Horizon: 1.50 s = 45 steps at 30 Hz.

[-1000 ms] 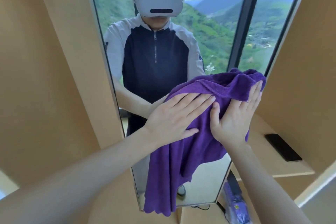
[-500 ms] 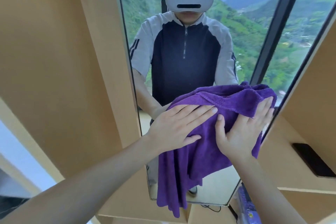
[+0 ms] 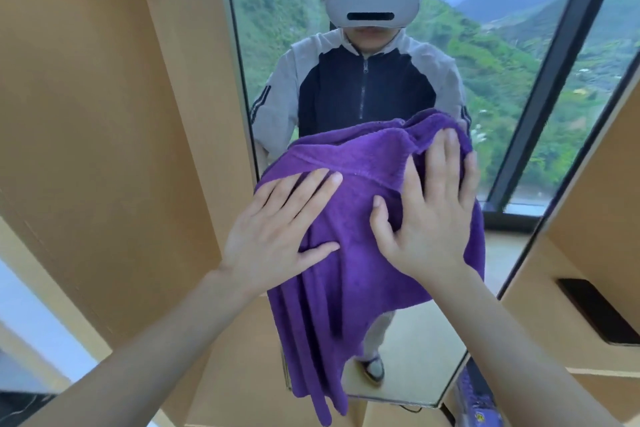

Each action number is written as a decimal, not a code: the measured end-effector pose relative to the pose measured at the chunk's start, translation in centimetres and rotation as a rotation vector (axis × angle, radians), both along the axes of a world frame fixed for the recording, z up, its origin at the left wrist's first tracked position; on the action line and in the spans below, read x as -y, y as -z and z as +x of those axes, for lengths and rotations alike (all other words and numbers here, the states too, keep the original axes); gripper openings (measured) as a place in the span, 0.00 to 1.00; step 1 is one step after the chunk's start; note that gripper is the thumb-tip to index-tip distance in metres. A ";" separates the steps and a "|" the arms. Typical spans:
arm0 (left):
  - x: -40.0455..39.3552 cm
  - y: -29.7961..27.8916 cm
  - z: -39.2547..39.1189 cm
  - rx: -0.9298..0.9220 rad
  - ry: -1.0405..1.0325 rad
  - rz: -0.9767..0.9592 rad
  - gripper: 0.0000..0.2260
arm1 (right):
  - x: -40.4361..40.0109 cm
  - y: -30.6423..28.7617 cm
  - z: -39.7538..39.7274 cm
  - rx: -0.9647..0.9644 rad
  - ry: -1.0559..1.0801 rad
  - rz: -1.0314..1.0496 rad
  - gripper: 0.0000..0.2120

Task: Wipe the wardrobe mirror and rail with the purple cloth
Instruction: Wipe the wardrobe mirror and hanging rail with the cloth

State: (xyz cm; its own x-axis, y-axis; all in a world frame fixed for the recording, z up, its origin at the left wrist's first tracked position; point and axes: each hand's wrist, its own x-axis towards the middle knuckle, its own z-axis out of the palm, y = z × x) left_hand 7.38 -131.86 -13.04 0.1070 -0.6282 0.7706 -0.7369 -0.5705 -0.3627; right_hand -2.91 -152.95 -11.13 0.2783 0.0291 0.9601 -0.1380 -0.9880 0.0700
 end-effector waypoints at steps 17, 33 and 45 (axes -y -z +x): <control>0.5 10.9 -1.9 -0.307 -0.040 0.001 0.37 | 0.2 8.2 -1.8 -0.191 -0.049 -0.075 0.15; 5.6 7.8 -5.9 -0.304 0.162 0.163 0.34 | 1.7 10.9 -7.9 -0.197 -0.077 0.467 0.26; 9.9 9.2 -8.3 -0.219 0.129 0.154 0.27 | 2.5 13.8 -10.7 -0.343 -0.131 0.756 0.40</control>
State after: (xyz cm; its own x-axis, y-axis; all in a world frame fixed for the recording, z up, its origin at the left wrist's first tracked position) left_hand -0.97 -141.81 -22.21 0.1715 -0.7554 0.6324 -0.8701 -0.4172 -0.2623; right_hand -13.62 -155.45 -24.98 0.5974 -0.5355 0.5970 -0.1106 -0.7923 -0.6001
